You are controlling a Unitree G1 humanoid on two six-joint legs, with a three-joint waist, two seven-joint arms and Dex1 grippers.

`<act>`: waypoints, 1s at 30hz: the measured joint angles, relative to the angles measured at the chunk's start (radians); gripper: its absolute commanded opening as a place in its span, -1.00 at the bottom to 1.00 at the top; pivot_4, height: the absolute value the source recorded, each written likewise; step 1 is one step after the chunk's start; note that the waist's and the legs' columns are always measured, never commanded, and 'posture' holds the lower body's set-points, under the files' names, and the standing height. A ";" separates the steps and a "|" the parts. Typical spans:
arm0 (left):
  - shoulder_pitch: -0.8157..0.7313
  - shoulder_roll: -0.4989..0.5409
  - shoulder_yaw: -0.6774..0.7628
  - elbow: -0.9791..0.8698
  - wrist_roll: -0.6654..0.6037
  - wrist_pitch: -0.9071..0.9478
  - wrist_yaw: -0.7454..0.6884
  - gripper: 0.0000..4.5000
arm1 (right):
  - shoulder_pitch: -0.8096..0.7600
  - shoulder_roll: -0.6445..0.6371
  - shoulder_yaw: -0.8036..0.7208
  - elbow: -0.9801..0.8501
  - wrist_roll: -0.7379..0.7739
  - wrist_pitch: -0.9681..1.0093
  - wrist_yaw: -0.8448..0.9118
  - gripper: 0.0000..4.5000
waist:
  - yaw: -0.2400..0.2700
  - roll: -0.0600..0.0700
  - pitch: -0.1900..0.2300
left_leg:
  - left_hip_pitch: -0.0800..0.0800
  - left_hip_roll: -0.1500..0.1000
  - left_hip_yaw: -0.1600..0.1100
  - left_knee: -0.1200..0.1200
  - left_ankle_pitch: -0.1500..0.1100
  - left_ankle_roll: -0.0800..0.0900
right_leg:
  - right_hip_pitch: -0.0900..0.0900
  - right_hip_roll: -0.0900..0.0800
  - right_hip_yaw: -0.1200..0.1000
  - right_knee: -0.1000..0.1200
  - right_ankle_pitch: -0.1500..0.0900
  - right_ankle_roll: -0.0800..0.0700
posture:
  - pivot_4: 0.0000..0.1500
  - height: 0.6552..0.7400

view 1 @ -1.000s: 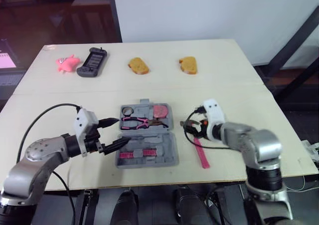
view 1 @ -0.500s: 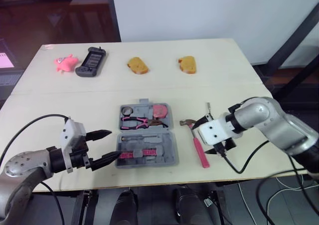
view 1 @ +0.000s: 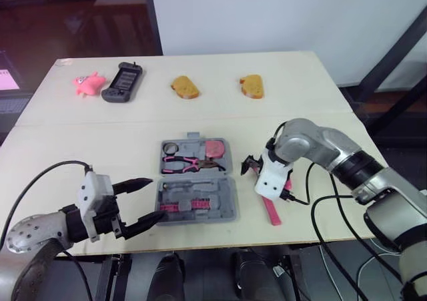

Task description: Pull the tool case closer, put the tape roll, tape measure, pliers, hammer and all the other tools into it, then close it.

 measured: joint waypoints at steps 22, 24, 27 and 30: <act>-0.005 0.002 0.000 -0.026 -0.049 0.033 0.027 1.00 | -0.120 0.133 0.079 0.316 -0.351 -0.241 -0.296 -0.99 | -0.013 -0.002 -0.001 | 0.005 0.000 -0.001 -0.001 0.000 0.000 | 0.003 0.001 0.001 0.005 0.001 0.002 | 1.00 1.00; -0.010 0.002 -0.001 -0.026 -0.049 0.039 0.027 1.00 | -0.120 0.135 0.078 0.316 -0.355 -0.240 -0.301 -0.99 | -0.014 -0.002 -0.001 | 0.005 0.000 -0.001 -0.001 0.000 0.000 | 0.003 0.001 0.001 0.005 0.001 0.002 | 1.00 1.00; -0.017 0.002 -0.006 -0.024 -0.048 0.041 0.027 1.00 | -0.121 0.134 0.077 0.313 -0.349 -0.247 -0.300 -0.99 | -0.014 -0.002 -0.001 | 0.005 0.000 -0.001 -0.001 0.000 0.000 | 0.003 0.001 0.001 0.005 0.001 0.002 | 1.00 1.00; -0.032 0.002 -0.012 -0.010 -0.048 0.044 0.023 1.00 | -0.121 0.133 0.074 0.295 -0.272 -0.292 -0.269 -0.99 | -0.012 -0.001 0.000 | 0.004 0.000 -0.002 -0.002 0.000 0.000 | 0.002 0.001 0.001 0.005 0.002 0.003 | 1.00 1.00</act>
